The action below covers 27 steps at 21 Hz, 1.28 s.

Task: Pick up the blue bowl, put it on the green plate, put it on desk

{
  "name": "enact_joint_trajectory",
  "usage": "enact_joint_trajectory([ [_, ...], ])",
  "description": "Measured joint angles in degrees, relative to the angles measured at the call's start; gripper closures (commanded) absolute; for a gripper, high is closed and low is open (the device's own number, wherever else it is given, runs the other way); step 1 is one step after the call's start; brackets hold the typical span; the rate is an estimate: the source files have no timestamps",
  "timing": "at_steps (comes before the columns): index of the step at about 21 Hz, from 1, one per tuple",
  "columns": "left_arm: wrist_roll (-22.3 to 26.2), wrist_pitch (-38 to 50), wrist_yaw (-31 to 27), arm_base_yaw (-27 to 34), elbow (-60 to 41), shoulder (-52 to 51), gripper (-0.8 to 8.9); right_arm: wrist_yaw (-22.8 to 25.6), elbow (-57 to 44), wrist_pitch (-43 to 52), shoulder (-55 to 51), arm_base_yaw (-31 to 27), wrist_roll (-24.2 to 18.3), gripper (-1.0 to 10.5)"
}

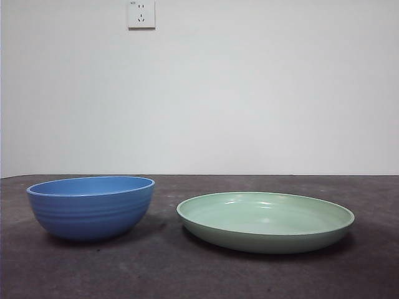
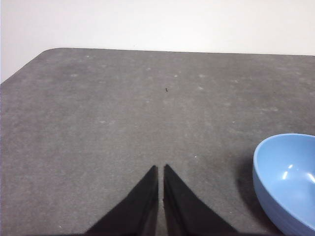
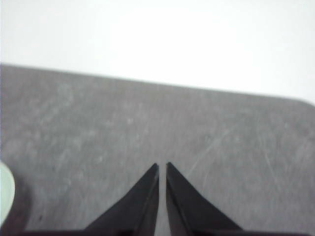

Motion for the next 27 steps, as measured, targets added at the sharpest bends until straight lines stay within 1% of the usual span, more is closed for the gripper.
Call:
enact_joint_trajectory([
  [5,0.00,0.59,-0.02,0.00,0.00,0.02,7.96,0.00,0.00,4.07,0.00,0.00,0.68,9.3],
  [11,-1.09,4.70,-0.07,0.00,0.00,0.00,7.96,-0.02,0.00,4.07,0.00,0.00,5.70,9.3],
  [17,-1.55,5.03,-0.20,0.00,0.00,0.02,7.97,0.00,0.00,5.09,0.00,0.00,9.84,9.3],
  [21,-2.16,5.05,-1.60,0.00,0.00,0.02,7.96,0.00,0.00,5.01,0.00,0.00,12.20,9.3],
  [24,-2.60,5.07,-1.62,0.00,0.00,0.02,7.96,0.00,0.00,4.68,0.00,0.00,15.47,9.3],
  [27,-2.82,5.07,-1.62,0.00,0.00,0.02,7.96,-0.02,0.07,1.51,0.00,0.00,18.67,9.3],
])
